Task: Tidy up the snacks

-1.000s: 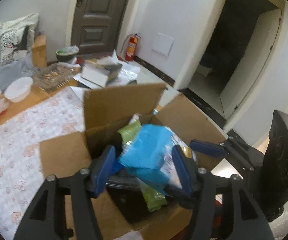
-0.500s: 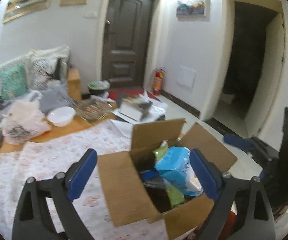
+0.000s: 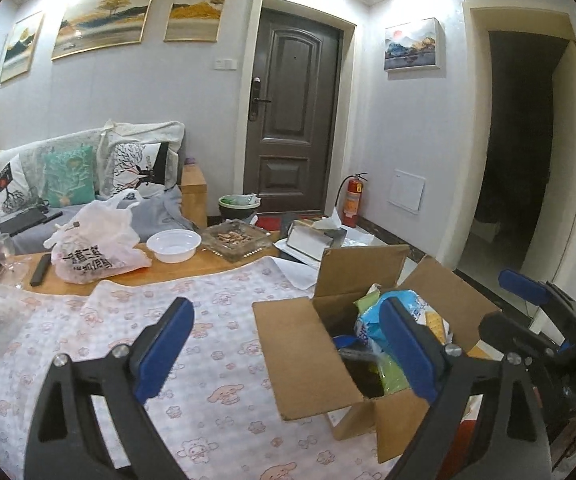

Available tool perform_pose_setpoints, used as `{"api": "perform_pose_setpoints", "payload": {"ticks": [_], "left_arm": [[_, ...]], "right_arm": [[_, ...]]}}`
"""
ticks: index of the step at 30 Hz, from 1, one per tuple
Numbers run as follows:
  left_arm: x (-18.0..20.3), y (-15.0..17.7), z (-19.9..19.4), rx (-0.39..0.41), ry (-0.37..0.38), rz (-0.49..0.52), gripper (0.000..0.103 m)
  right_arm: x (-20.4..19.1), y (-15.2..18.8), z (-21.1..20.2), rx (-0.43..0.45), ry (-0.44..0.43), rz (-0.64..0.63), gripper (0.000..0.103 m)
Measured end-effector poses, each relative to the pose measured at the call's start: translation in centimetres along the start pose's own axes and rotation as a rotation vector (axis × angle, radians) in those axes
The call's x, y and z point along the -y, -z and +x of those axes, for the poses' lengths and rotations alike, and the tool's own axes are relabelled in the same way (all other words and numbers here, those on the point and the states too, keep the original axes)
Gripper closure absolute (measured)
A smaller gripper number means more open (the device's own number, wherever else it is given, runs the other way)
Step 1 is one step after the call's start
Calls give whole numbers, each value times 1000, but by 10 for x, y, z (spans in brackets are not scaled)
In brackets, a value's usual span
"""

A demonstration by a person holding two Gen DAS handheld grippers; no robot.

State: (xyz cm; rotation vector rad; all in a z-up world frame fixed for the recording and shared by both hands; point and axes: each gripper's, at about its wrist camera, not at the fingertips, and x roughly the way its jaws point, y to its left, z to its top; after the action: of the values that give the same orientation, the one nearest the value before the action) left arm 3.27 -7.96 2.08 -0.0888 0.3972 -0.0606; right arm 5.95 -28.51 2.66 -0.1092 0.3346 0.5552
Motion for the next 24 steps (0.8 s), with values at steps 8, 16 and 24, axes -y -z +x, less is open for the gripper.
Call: {"api": "perform_pose_setpoints", "payload": {"ticks": [8,16,24], "left_arm": [[-2,2,-6,1,-13,-1,11],[0,3,-10,2,-12,1,11],[1,2,-8,-3,-12,5,11]], "right_arm": [[-7,-1,-2,5,-8,-11,0],[-9,0,-2,3,-8,-10,0],[-7,0,-2,3,-8,-9,0]]}}
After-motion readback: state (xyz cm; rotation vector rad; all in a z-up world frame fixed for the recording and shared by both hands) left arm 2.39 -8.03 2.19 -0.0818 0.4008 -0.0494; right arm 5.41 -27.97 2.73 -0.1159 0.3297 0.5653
